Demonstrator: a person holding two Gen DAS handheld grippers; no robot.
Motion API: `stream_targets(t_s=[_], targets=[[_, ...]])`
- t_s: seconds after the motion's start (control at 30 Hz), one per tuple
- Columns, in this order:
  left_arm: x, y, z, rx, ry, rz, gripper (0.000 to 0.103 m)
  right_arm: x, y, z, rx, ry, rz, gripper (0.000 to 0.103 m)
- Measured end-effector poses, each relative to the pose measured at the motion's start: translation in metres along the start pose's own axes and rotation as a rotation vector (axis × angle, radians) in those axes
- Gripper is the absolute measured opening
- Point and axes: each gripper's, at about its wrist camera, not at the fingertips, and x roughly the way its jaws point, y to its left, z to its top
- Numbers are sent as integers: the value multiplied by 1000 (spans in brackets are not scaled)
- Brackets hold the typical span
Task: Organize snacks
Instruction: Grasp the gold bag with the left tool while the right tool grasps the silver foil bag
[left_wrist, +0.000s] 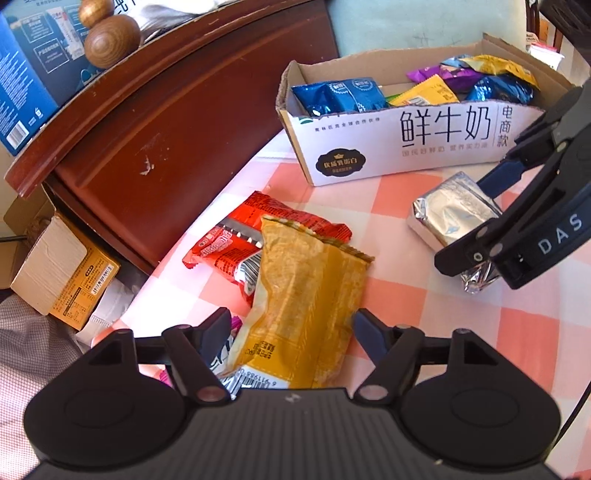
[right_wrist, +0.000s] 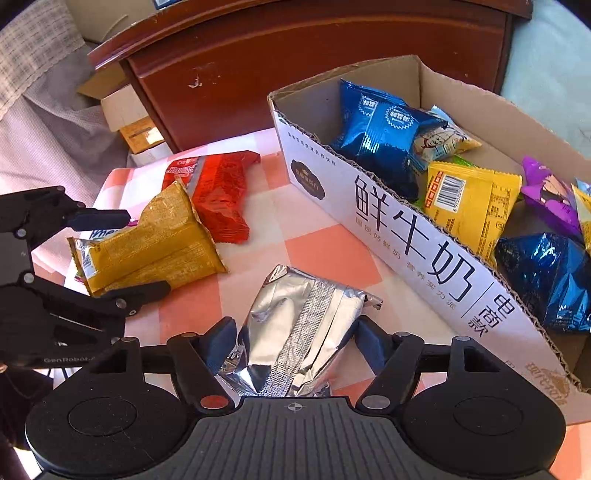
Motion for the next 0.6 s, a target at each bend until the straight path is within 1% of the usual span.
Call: stream_targets(t_s=[0.07,0.17,0.23,0.3,0.37,0.4,0.43,0.5,0.53,0.6], targets=[[4,-6,-1,35,5,16,74,1,5,-1,-20,2,-24,75],[4,-14,0,77,-15,46,74,4,11,-4,-47,-2,-72,76],[5,-13,2,60,-10,49,74,5,12,-6,-56,-11,-85,75],[6,-10,3,25,-1,25,65,5,11,-6,-47,-16,-85,75],[5,-7,3,1,10,1,60,5,10,-6,-47,-20,-86,71],[5,-7,3,-2,12,-1,59,4,10,-7,-49,-23,-90,68],[5,-8,2,0,12,0,58,3,9,-8,-50,-27,-90,65],[4,-9,2,4,14,4,56,1,6,-9,-44,-31,-84,63],[4,-9,3,2,15,4,56,-1,5,-10,-43,-33,-82,60],[3,-9,3,-8,17,-1,54,-3,4,-10,-44,-39,-82,58]])
